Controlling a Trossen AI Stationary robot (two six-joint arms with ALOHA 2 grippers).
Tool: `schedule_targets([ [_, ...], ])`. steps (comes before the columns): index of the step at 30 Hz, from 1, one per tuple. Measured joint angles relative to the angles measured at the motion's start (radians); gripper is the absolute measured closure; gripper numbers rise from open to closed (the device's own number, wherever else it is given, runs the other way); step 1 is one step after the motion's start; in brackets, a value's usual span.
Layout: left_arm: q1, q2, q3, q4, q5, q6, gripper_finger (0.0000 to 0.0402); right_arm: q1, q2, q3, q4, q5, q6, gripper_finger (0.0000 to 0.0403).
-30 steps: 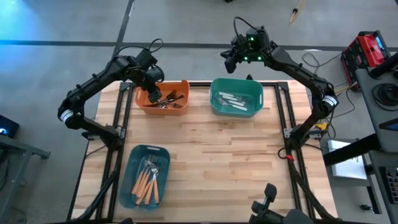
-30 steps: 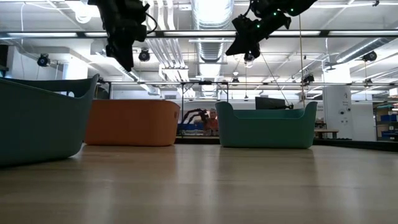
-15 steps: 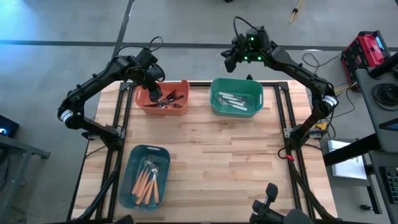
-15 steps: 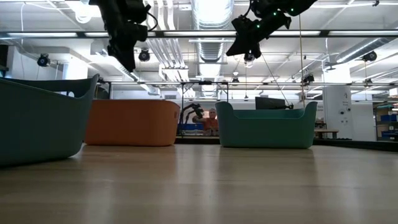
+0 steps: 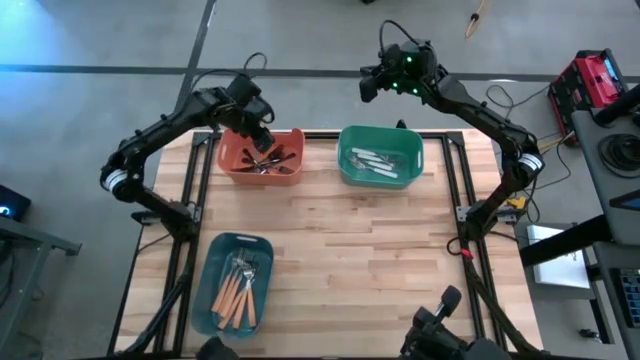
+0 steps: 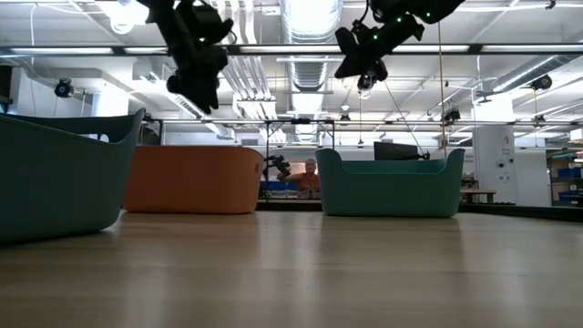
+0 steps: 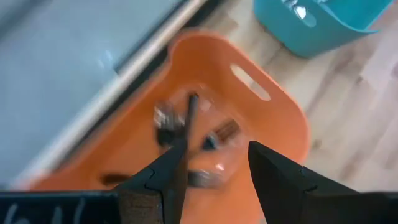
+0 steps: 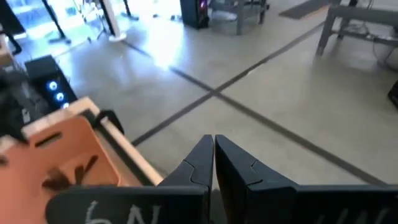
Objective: Sort silverware by color (type)
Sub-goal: Adjust the white forks in the green bin
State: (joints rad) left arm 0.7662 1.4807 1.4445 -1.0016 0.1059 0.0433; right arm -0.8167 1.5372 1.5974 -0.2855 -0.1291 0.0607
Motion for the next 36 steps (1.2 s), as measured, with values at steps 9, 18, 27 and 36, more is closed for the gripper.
schedule_targets([
  [9, -0.006, 0.117, -0.002, -0.129, 0.027, -0.252, 0.0251, 0.000, 0.001, 0.000, 0.061, 0.045, -0.041, 0.0394],
  [18, 0.002, 0.272, -0.002, -0.147, -0.024, -0.444, 0.0251, -0.002, 0.001, 0.000, 0.060, 0.079, -0.060, 0.0394],
  [27, 0.004, 0.313, 0.000, -0.104, -0.117, -0.077, 0.0251, -0.002, 0.001, 0.000, 0.060, 0.081, -0.064, 0.0394],
  [36, 0.006, 0.314, -0.008, -0.097, 0.017, 0.273, 0.0251, -0.002, -0.004, 0.000, 0.060, 0.081, -0.052, 0.0394],
])
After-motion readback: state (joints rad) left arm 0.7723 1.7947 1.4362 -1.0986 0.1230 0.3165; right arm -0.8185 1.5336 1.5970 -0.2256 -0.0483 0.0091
